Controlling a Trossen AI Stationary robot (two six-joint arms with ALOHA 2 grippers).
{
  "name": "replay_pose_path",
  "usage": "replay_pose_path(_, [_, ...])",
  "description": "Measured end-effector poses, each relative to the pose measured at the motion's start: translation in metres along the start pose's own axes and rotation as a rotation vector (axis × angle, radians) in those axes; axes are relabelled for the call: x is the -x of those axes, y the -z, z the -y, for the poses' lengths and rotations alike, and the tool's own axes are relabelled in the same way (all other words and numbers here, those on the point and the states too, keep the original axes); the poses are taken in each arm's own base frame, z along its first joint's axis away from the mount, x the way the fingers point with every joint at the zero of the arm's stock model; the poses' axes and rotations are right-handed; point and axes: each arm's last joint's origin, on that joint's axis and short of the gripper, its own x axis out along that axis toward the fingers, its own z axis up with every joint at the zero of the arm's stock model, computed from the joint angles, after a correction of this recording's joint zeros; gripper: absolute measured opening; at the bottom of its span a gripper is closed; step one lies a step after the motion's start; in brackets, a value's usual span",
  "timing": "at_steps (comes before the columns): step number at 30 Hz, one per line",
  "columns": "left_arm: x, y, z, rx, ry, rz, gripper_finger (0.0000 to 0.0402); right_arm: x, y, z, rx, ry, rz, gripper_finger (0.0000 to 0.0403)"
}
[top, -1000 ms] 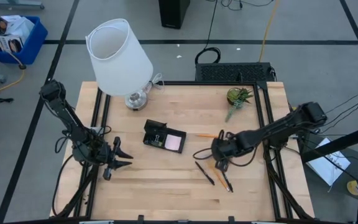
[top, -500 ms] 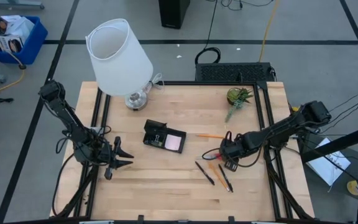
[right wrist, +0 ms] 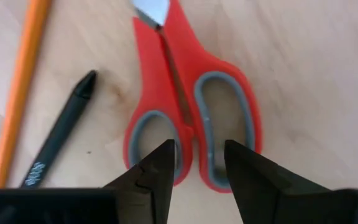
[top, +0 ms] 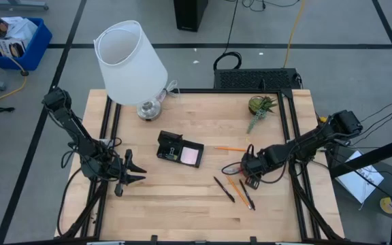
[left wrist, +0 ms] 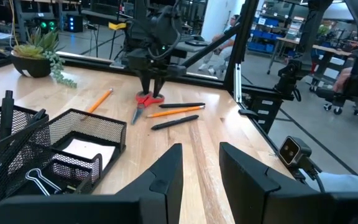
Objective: Pick and place office supplies into organizer
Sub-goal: Put the red scissors into the black desk organizer
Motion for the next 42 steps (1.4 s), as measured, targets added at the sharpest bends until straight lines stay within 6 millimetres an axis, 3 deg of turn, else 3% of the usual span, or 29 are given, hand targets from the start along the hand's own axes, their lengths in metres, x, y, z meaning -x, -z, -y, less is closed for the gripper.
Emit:
replay_pose_path(6, [0.000, 0.000, 0.000, 0.003, 0.000, -0.001, 0.0108, -0.001, 0.000, 0.000, -0.001, -0.005, 0.007, 0.0132])
replay_pose_path(14, [0.000, 0.000, 0.000, 0.001, 0.000, -0.001, 0.0108, -0.025, 0.014, 0.018, -0.075, -0.004, 0.004, 0.0130])
replay_pose_path(21, [0.000, 0.000, 0.000, 0.002, 0.000, -0.001, 0.0108, -0.028, 0.018, 0.021, -0.112, 0.028, -0.002, 0.0065])
replay_pose_path(26, [0.000, 0.000, 0.000, 0.001, -0.001, -0.001, 0.0108, -0.028, 0.021, 0.018, -0.123, 0.042, 0.026, 0.0064])
replay_pose_path(35, [0.000, 0.000, 0.000, 0.000, -0.001, -0.001, 0.0108, -0.008, 0.013, -0.005, 0.002, 0.098, 0.171, 0.0064])
replay_pose_path(42, [0.000, 0.000, 0.000, -0.001, -0.016, 0.006, 0.0108, 0.015, -0.006, -0.024, 0.146, 0.146, 0.360, 0.0064])
